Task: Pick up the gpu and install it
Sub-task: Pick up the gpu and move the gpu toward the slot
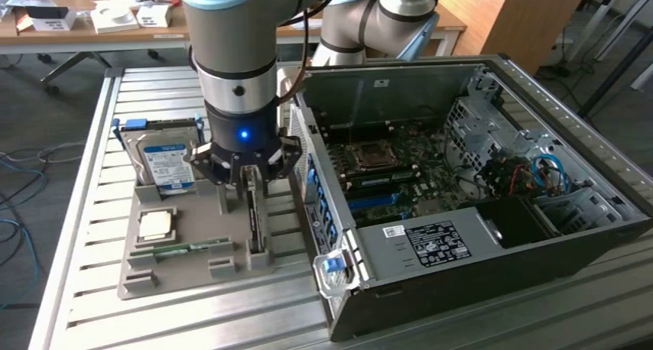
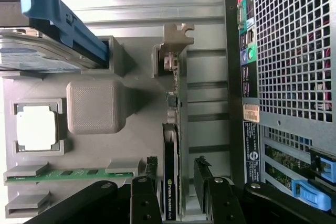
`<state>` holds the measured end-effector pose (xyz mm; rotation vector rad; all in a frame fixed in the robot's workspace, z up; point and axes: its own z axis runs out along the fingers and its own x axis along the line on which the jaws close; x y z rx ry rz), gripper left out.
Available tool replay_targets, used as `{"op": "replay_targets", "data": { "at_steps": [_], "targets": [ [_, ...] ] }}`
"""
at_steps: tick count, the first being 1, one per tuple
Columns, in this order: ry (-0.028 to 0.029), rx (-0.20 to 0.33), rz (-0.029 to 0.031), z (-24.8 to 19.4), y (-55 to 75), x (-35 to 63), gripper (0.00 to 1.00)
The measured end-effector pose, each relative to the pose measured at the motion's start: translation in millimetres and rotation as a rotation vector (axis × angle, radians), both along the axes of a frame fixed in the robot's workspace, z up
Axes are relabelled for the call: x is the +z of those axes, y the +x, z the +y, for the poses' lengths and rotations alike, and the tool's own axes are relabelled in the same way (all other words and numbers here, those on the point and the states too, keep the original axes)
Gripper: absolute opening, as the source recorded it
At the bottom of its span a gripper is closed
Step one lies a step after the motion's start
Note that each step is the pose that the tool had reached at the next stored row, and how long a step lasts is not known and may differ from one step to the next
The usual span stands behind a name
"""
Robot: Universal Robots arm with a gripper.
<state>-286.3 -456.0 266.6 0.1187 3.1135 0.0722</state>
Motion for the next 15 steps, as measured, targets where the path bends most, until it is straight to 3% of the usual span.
{"op": "replay_targets", "data": {
  "at_steps": [15],
  "targets": [
    [-0.0001,0.0,0.0,0.0,0.0,-20.6,0.42]
  ]
}}
